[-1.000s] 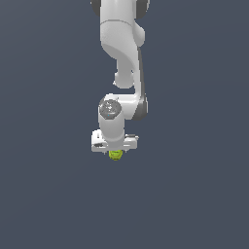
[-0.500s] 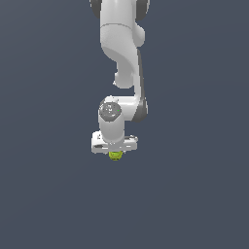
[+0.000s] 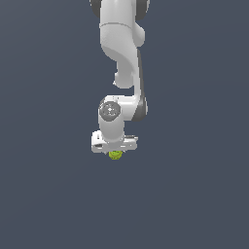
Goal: Pick up the object and move it to a goal position.
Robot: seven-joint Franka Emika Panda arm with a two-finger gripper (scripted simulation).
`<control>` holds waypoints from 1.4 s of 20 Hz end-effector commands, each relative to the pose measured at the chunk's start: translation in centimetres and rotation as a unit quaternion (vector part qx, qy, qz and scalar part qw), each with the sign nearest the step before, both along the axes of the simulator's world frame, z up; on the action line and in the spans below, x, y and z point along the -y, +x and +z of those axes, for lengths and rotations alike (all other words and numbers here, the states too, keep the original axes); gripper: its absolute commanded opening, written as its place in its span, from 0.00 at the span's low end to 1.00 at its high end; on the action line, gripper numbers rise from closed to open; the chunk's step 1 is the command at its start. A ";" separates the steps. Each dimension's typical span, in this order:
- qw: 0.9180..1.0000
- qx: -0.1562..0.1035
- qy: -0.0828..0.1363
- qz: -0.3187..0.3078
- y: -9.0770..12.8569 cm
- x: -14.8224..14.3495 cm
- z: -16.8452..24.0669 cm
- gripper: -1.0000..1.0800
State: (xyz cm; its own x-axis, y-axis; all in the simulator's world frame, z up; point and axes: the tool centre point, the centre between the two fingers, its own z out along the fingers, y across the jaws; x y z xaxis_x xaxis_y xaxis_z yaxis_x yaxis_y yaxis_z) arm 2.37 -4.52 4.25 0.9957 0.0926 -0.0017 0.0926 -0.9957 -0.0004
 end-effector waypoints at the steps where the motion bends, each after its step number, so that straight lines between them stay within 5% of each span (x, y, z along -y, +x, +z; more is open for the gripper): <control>1: 1.000 0.001 0.000 0.000 -0.2 0.2 0.3 0.00; 10: 1.000 0.001 0.000 0.000 -3.1 2.1 2.4 0.00; 28: 1.000 0.001 0.000 0.000 -13.1 8.9 10.1 0.00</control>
State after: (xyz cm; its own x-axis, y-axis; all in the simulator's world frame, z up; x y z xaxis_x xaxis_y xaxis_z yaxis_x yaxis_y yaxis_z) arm -10.08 -13.01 13.76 0.9958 0.0913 -0.0009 0.0913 -0.9958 -0.0012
